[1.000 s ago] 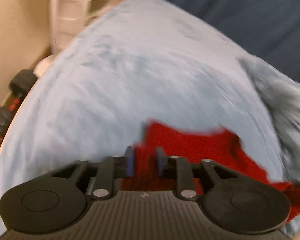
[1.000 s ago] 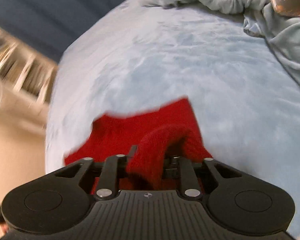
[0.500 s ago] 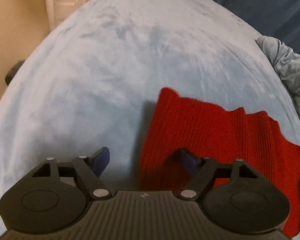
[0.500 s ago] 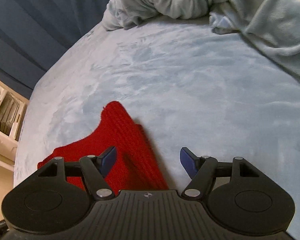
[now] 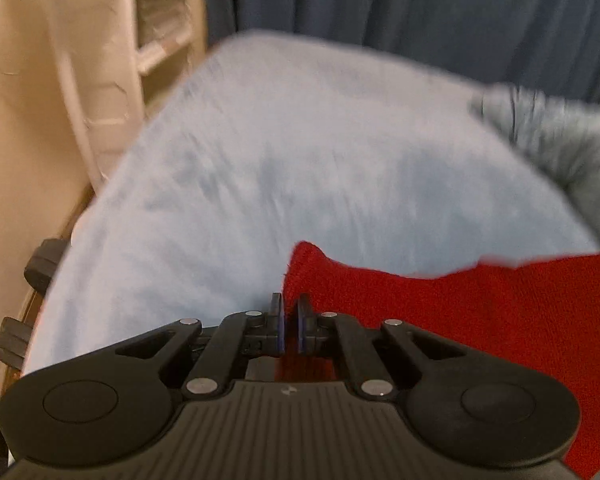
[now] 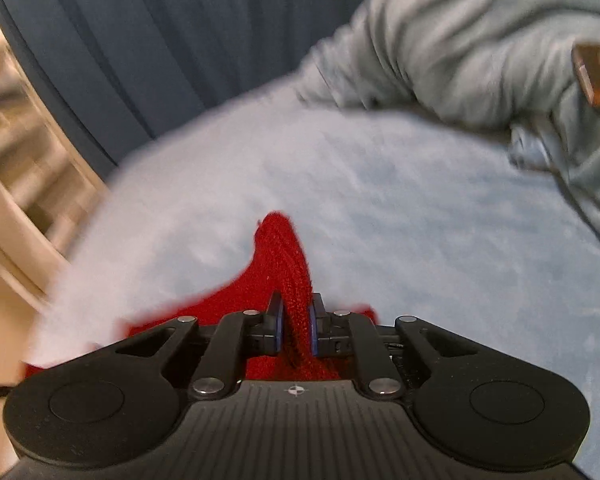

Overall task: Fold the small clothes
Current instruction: 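Lift the hem with both grippers and fold it toward the collar, then release the hem with both grippers and pull them back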

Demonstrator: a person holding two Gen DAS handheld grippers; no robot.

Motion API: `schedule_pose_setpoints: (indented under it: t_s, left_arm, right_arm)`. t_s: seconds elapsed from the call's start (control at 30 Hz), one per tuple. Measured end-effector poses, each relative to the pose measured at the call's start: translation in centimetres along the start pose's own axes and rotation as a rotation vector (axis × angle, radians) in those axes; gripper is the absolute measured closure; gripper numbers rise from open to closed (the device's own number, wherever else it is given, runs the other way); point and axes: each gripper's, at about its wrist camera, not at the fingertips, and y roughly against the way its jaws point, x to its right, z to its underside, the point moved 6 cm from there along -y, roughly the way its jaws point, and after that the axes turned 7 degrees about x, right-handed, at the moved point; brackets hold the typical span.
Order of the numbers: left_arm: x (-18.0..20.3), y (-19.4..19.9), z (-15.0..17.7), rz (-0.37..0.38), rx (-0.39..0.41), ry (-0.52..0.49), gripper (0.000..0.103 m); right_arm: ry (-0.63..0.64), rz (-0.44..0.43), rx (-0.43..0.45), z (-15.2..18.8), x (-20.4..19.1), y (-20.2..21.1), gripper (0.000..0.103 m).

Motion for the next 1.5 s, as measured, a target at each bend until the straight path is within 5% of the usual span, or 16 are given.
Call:
schedule_pose_setpoints:
  t_s: [0.13, 0.37, 0.43, 0.47, 0.5, 0.53, 0.57, 0.7, 0.77, 0.87, 1.0, 1.1, 1.27, 1.37, 1.5]
  left_arm:
    - [-2.0, -2.8, 0.7, -0.082, -0.061, 0.013, 0.097]
    - [0.5, -9.1, 4.1, -0.15, -0.185, -0.097, 0.095]
    - [0.7, -8.7, 4.2, -0.158, -0.166, -0.112, 0.088]
    - [0.6, -8.2, 4.0, -0.178, -0.149, -0.127, 0.069]
    - [0.4, -7.6, 3.9, -0.196, -0.132, -0.137, 0.047]
    - [0.2, -6.7, 3.9, -0.211, -0.11, -0.142, 0.04]
    - [-0.1, -5.5, 3.9, -0.223, -0.09, -0.14, 0.034]
    - [0.6, 0.8, 5.6, -0.177, -0.057, -0.125, 0.023]
    - [1.8, 4.1, 7.8, -0.149, -0.052, -0.133, 0.017]
    - [3.3, 6.0, 11.4, -0.104, -0.074, -0.131, 0.012]
    - [3.5, 5.0, 16.4, -0.225, -0.13, -0.267, 0.004]
    - [3.8, 7.4, 15.6, -0.226, -0.092, -0.315, 0.004]
    - [4.4, 15.5, 13.0, -0.246, -0.007, -0.259, 0.0]
    - [6.3, 21.1, 12.4, -0.185, 0.016, -0.195, 0.0]
    - [8.8, 26.4, 13.6, -0.099, 0.013, -0.142, 0.0]
  right_arm:
    - [-0.118, -0.01, 0.066, -2.8, 1.5, 2.2, 0.091]
    - [-0.052, 0.273, -0.196, 4.3, 6.4, -7.0, 0.09]
    - [-0.023, 0.282, -0.182, 4.8, 6.2, -7.3, 0.088]
    - [-0.031, 0.287, -0.174, 4.6, 6.0, -7.3, 0.084]
    - [-0.038, 0.297, -0.175, 4.5, 5.8, -7.2, 0.079]
    - [-0.032, 0.319, -0.174, 4.2, 5.7, -6.8, 0.065]
    - [-0.014, 0.34, -0.166, 3.8, 5.9, -6.0, 0.057]
    - [0.149, 0.378, -0.076, 3.6, 3.1, -0.1, 0.054]
    - [0.171, 0.266, -0.061, 5.3, 1.0, 3.4, 0.06]
    - [0.213, 0.105, -0.169, 10.0, -0.9, 6.1, 0.078]
    - [0.282, 0.193, -0.292, 15.4, 1.4, 6.2, 0.08]
    - [0.2, 0.232, -0.295, 14.6, 2.5, 7.7, 0.082]
    - [0.196, 0.219, -0.245, 10.8, 0.6, 13.4, 0.051]
    - [0.202, 0.185, -0.178, 8.5, -1.6, 18.5, 0.03]
    - [0.241, 0.117, -0.052, 7.3, -4.7, 25.8, 0.021]
